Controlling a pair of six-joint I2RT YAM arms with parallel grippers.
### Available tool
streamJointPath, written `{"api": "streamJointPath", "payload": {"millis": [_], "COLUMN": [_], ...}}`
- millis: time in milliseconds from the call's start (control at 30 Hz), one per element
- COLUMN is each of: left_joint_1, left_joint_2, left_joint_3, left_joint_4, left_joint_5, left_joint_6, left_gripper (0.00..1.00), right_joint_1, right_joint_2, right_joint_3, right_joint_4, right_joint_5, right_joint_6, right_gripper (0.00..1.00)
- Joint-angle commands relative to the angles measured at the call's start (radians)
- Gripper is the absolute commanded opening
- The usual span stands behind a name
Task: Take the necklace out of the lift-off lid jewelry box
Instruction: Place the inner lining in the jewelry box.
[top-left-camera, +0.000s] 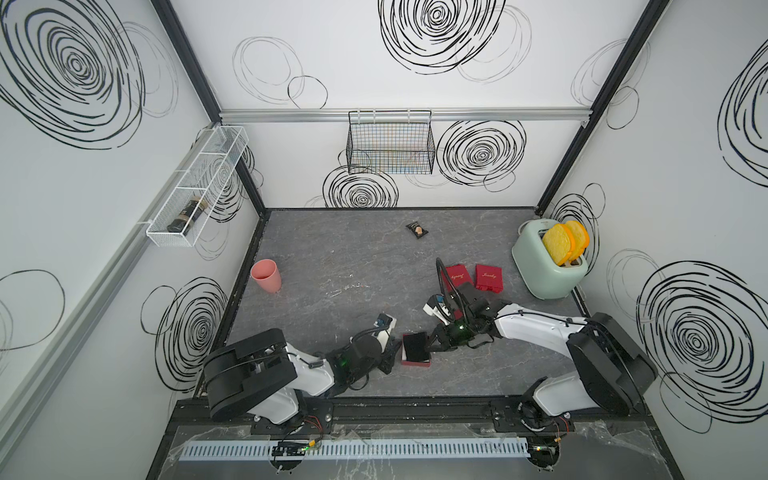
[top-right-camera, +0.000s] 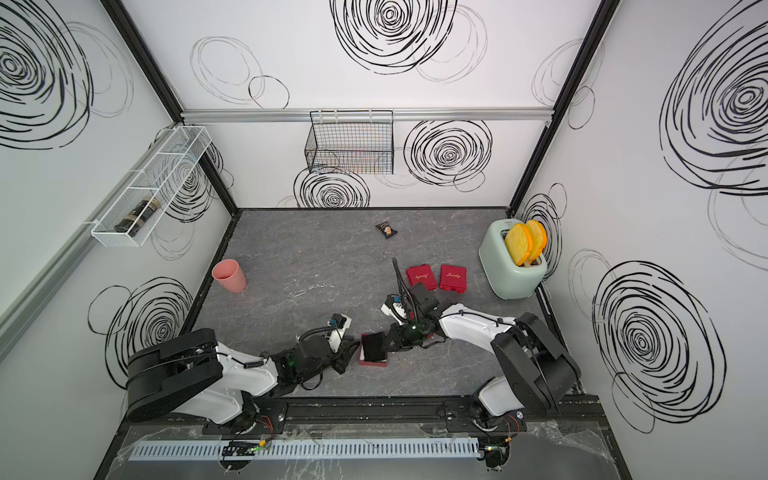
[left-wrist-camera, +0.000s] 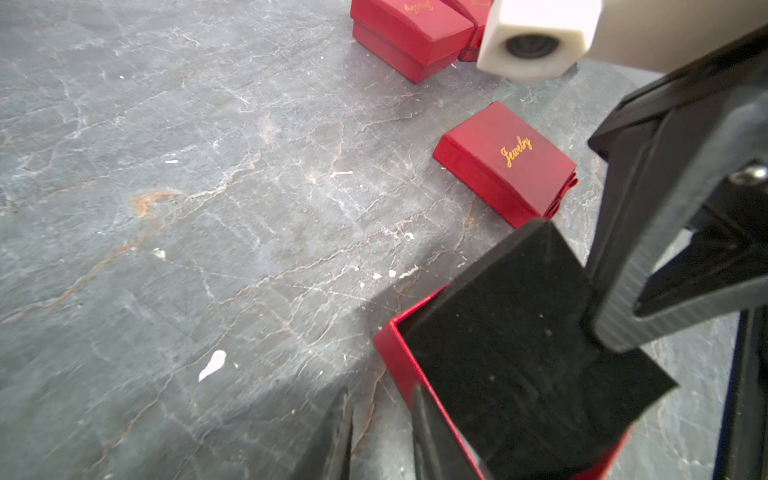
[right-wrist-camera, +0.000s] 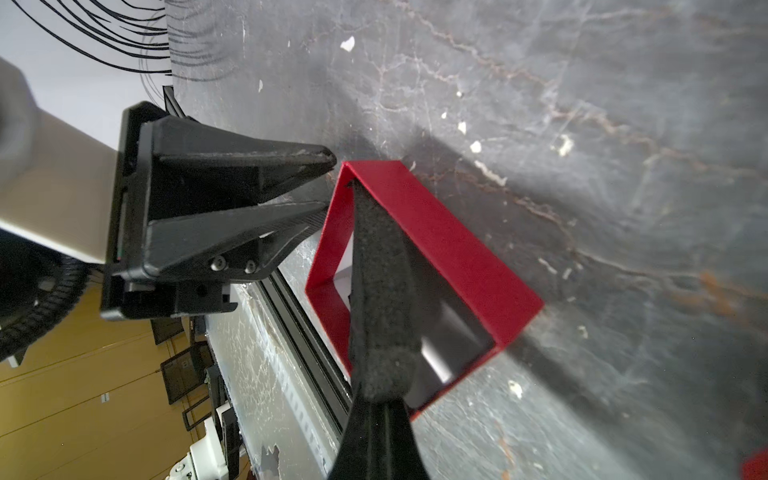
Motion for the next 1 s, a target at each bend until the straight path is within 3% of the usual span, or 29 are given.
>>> {"api": "streamJointPath", "payload": {"millis": [0,400,600,967], "left_joint_1": [-0.012,-0.152,-0.178,-0.166], "left_joint_2": [-0.001,0.04,0.046,-0.045], "left_joint_3": [0.005,0.006,0.019,0.019], "left_joint_4": [0.061,0.058,0.018,-0.1], "left_joint_5": [-0.012,-0.067,-0.132,-0.181], "left_joint_6": [-0.016,-0.032,-0.063,-0.015], "left_gripper": [0.29,0.29,0.3,0.32], "right_joint_1": [0.018,0.052,0.1,0.219], "right_joint_2": [0.019,0.022,0.025,-0.011], "right_joint_3": [0.032,0.037,0.077,0.219], "right_joint_4": [0.0,0.098,-0.003,-0.216], "right_joint_5": [0.001,0.089,0.238,0.612], "right_joint_6": [0.007,0.111,0.074,0.006], "right_gripper": [0.0,0.01,0.09,0.41]}}
